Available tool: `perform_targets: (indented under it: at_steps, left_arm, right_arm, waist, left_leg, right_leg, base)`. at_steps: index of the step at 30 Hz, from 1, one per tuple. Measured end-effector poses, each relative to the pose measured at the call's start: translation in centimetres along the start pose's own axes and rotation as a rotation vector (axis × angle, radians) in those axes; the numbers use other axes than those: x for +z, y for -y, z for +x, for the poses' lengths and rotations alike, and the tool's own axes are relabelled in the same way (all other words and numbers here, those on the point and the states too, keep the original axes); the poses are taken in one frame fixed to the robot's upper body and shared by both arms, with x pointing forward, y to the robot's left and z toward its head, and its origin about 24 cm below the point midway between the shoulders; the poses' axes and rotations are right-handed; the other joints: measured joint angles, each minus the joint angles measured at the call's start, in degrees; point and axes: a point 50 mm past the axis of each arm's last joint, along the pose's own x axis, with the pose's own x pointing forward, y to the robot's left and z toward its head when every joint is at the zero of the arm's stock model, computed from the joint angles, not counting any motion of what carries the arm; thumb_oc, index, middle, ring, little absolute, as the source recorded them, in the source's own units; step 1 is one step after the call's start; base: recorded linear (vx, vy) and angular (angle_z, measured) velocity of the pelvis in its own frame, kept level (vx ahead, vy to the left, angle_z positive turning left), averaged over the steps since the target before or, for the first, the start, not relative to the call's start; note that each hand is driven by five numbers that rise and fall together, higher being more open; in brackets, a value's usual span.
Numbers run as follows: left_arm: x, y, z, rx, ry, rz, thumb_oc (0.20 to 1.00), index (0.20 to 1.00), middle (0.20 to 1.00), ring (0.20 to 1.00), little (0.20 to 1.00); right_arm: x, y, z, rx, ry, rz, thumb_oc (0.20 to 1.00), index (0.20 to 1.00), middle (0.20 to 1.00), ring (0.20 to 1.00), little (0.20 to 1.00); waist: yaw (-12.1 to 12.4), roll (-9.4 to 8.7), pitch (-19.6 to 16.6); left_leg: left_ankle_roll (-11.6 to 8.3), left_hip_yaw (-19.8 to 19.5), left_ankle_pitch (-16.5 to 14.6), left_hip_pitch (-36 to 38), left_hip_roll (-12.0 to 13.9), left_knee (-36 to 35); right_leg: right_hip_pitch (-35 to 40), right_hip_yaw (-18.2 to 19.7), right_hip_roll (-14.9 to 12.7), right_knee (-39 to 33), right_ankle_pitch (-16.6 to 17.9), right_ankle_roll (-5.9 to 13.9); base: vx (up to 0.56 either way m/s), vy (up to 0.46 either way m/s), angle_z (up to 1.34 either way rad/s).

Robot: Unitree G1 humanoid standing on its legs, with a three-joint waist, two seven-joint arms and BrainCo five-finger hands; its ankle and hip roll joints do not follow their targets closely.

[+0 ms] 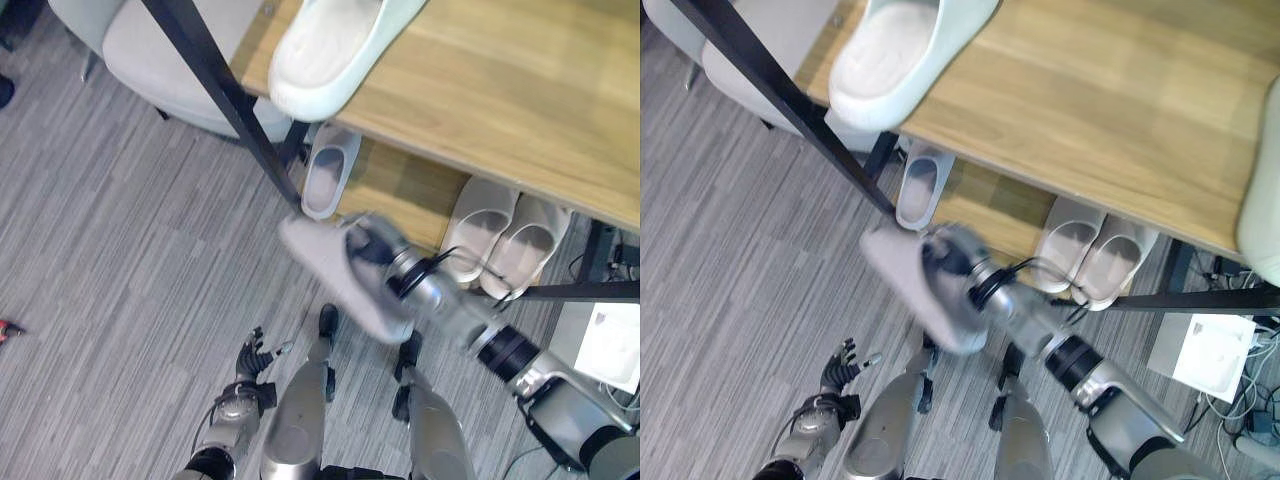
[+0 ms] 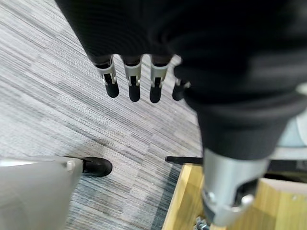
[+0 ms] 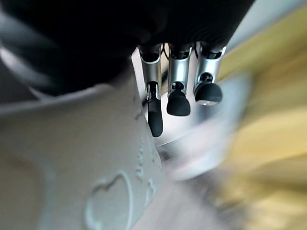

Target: Arrange the slippers neatly on the shoe rack.

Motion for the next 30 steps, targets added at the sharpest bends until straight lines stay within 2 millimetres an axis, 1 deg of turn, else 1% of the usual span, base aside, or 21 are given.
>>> perform_targets:
  at_steps: [1,2,3,4,6,7,8,10,11,12,14,15,16,18,19,20,24,27,29,30]
  left_arm:
    - [0.4,-0.1,0.2,-0.001,0.013,0.003,1.000,1.000,1.000,1.000,1.000]
    - [0.8,0.0,0.2,-0.006,0.026,-0.008,1.000,1.000,1.000,1.000,1.000]
    - [1.9,0.1,0.2,-0.020,0.070,-0.042,1.000,1.000,1.000,1.000,1.000]
    - [2.5,0.2,0.4,-0.022,0.097,-0.049,1.000,1.000,1.000,1.000,1.000]
    - [3.0,0.3,0.6,-0.025,0.112,-0.053,1.000,1.000,1.000,1.000,1.000]
    - [3.0,0.3,0.6,-0.026,0.114,-0.054,1.000,1.000,1.000,1.000,1.000]
    - [3.0,0.3,0.7,-0.025,0.111,-0.053,1.000,1.000,1.000,1.000,1.000]
    - [3.0,0.3,0.7,-0.022,0.106,-0.077,1.000,1.000,1.000,1.000,1.000]
    - [3.1,0.4,0.8,-0.023,0.109,-0.078,1.000,1.000,1.000,1.000,1.000]
    - [3.3,0.4,0.8,-0.024,0.113,-0.079,1.000,1.000,1.000,1.000,1.000]
    - [4.0,0.7,1.1,-0.033,0.136,-0.083,1.000,1.000,1.000,1.000,1.000]
    - [4.3,0.8,1.2,-0.036,0.145,-0.086,1.000,1.000,1.000,1.000,1.000]
    - [4.9,1.1,1.2,-0.050,0.166,-0.100,1.000,1.000,1.000,1.000,1.000]
    - [5.5,1.4,1.1,-0.068,0.191,-0.109,1.000,1.000,1.000,1.000,1.000]
    - [5.9,1.6,1.0,-0.080,0.209,-0.114,1.000,1.000,1.000,1.000,1.000]
    - [6.0,1.7,1.0,-0.082,0.210,-0.129,1.000,1.000,1.000,1.000,1.000]
    - [6.4,1.8,0.8,-0.103,0.226,-0.119,1.000,1.000,1.000,1.000,1.000]
    - [7.7,2.2,0.4,-0.134,0.282,-0.147,1.000,1.000,1.000,1.000,1.000]
    - [7.9,2.3,0.2,-0.155,0.294,-0.132,1.000,1.000,1.000,1.000,1.000]
    - [8.0,2.5,0.1,-0.172,0.299,-0.120,1.000,1.000,1.000,1.000,1.000]
  right_arm:
    - [-0.7,1.2,0.3,-0.062,-0.022,-0.028,0.200,0.200,0.200,0.200,0.200]
    - [-1.1,1.8,0.6,-0.105,-0.038,-0.033,0.200,0.200,0.200,0.200,0.200]
    - [-2.0,2.8,1.3,-0.163,-0.094,-0.047,0.200,0.200,0.200,0.200,0.200]
    - [-2.8,3.7,1.7,-0.209,-0.134,-0.066,0.200,0.200,0.200,0.200,0.200]
    - [-3.6,4.7,2.2,-0.257,-0.182,-0.102,0.200,0.200,0.200,0.200,0.200]
    - [-3.7,5.2,2.3,-0.281,-0.188,-0.103,0.200,0.200,0.200,0.200,0.200]
    - [-3.8,5.8,2.6,-0.320,-0.196,-0.101,0.200,0.200,0.200,0.200,0.200]
    - [-3.8,7.0,3.4,-0.376,-0.213,-0.101,0.200,0.200,0.200,0.200,0.200]
    - [-3.8,7.6,3.7,-0.400,-0.224,-0.101,0.200,0.200,0.200,0.200,0.200]
    - [-3.9,7.9,3.8,-0.418,-0.233,-0.103,0.200,0.200,0.200,0.200,0.200]
    - [-4.4,8.9,4.3,-0.449,-0.261,-0.122,0.200,0.200,0.200,0.200,0.200]
    - [-4.5,9.2,4.4,-0.457,-0.275,-0.131,0.200,0.200,0.200,0.200,0.200]
    - [-4.7,10.1,4.8,-0.473,-0.291,-0.144,0.200,0.200,0.200,0.200,0.200]
    - [-4.8,11.0,5.3,-0.497,-0.306,-0.157,0.200,0.200,0.200,0.200,0.200]
    - [-4.8,11.7,5.6,-0.513,-0.313,-0.163,0.200,0.200,0.200,0.200,0.200]
    - [-5.0,11.7,5.8,-0.507,-0.323,-0.181,0.200,0.200,0.200,0.200,0.200]
    - [-6.1,11.5,5.6,-0.464,-0.380,-0.218,0.200,0.200,0.200,0.200,0.200]
    - [-6.7,11.6,5.6,-0.449,-0.406,-0.247,0.200,0.200,0.200,0.200,0.200]
    - [-7.1,12.4,5.8,-0.430,-0.441,-0.322,0.200,0.200,0.200,0.200,0.200]
    - [-7.3,13.0,6.0,-0.421,-0.458,-0.339,0.200,0.200,0.200,0.200,0.200]
  waist:
    - [-0.03,-0.04,0.15]
    - [-0.04,-0.07,0.26]
    - [-0.09,0.04,0.47]
    - [-0.09,0.12,0.61]
    - [-0.17,0.11,0.85]
    - [-0.17,-0.04,0.98]
    - [-0.08,-0.12,1.05]
    - [-0.13,-0.14,1.07]
    - [-0.35,-0.17,1.08]
    - [-0.37,-0.20,1.10]
    - [-0.31,-0.26,1.11]
    - [-0.28,-0.25,1.11]
    - [-0.22,-0.34,1.12]
    - [-0.19,-0.33,1.10]
    - [-0.23,-0.33,1.09]
    - [-0.20,-0.35,1.08]
    - [0.36,-0.78,0.65]
    - [1.07,-1.02,0.43]
    - [1.52,-1.04,-0.13]
    - [1.90,-1.11,-1.22]
  left_leg:
    - [0.33,0.03,-0.03,-1.23,-0.28,0.95]
    - [0.80,-0.07,-0.22,-2.41,-0.51,2.47]
    - [1.30,-0.07,-1.56,-4.67,-0.92,5.11]
    - [1.43,-0.09,-1.63,-6.33,-1.10,6.66]
    - [1.86,-0.12,-2.51,-9.13,-1.27,9.64]
    - [1.87,-0.12,-3.05,-10.16,-1.27,10.78]
    - [1.90,-0.14,-3.59,-11.91,-1.27,12.59]
    - [2.07,-0.15,-4.95,-15.39,-1.29,16.54]
    - [2.13,-0.18,-5.39,-16.94,-1.39,17.95]
    - [2.14,-0.24,-5.39,-17.86,-1.45,18.92]
    - [2.31,-0.31,-6.31,-20.31,-1.48,21.48]
    - [2.15,-0.36,-6.46,-21.17,-1.53,22.24]
    - [2.29,-0.29,-7.27,-22.81,-1.60,23.66]
    - [2.29,-0.23,-7.37,-24.87,-1.77,25.01]
    - [2.30,-0.31,-7.40,-26.23,-2.00,25.75]
    - [2.21,-0.43,-7.47,-26.83,-2.05,26.27]
    - [2.25,-0.62,-7.49,-28.82,-2.88,27.85]
    - [2.28,-0.78,-7.51,-30.50,-3.53,28.85]
    - [2.88,-0.89,-8.09,-31.62,-3.91,30.59]
    - [2.91,-1.02,-8.29,-32.73,-3.95,31.31]
  right_leg:
    - [-1.77,0.28,-0.42,2.03,-0.72,0.21]
    - [-3.32,0.95,-0.71,4.10,-1.41,0.03]
    - [-6.09,1.11,-1.57,7.83,-3.41,-0.33]
    - [-7.91,1.19,-1.93,9.82,-3.52,-0.17]
    - [-10.60,1.35,-2.44,13.05,-4.72,-0.42]
    - [-11.70,1.66,-2.51,13.99,-5.28,-0.57]
    - [-13.49,2.24,-2.53,15.56,-6.06,-1.13]
    - [-16.84,2.78,-2.78,18.86,-6.60,-1.01]
    - [-18.24,2.71,-3.13,20.28,-7.34,-1.57]
    - [-19.17,2.75,-3.27,21.25,-7.35,-1.48]
    - [-21.47,3.11,-3.52,23.67,-8.58,-2.05]
    - [-22.30,3.31,-3.55,24.40,-8.69,-1.97]
    - [-24.03,3.80,-3.64,25.81,-8.89,-1.89]
    - [-25.98,3.92,-4.05,27.35,-9.42,-1.17]
    - [-27.38,4.05,-4.36,28.27,-9.53,-1.13]
    - [-28.00,4.04,-4.52,28.98,-10.21,-1.01]
    - [-29.99,4.29,-5.41,30.98,-10.38,-0.96]
    - [-31.66,4.33,-6.23,32.63,-10.99,-0.73]
    - [-32.51,4.42,-6.61,34.16,-11.58,-0.66]
    - [-33.44,4.41,-6.66,34.80,-11.90,-0.70]
  base:
    - [-0.07,0.050,0.01]
    - [-0.09,0.077,0.02]
    - [-0.06,0.059,0.05]
    - [-0.09,0.078,0.07]
    - [-0.05,0.052,0.09]
    - [-0.04,0.058,0.05]
    - [-0.03,0.048,-0.02]
    - [-0.04,0.055,-0.05]
    - [-0.03,0.046,0.01]
    - [-0.01,0.041,0.07]
    - [0.00,0.041,0.05]
    - [0.01,0.041,0.03]
    - [0.00,0.000,0.00]
    - [0.04,0.024,0.01]
    - [0.08,0.017,0.05]
    - [0.08,0.005,0.06]
    - [0.02,0.017,0.09]
    - [0.00,0.017,0.13]
    - [0.01,0.031,0.09]
    - [0.01,0.020,0.04]
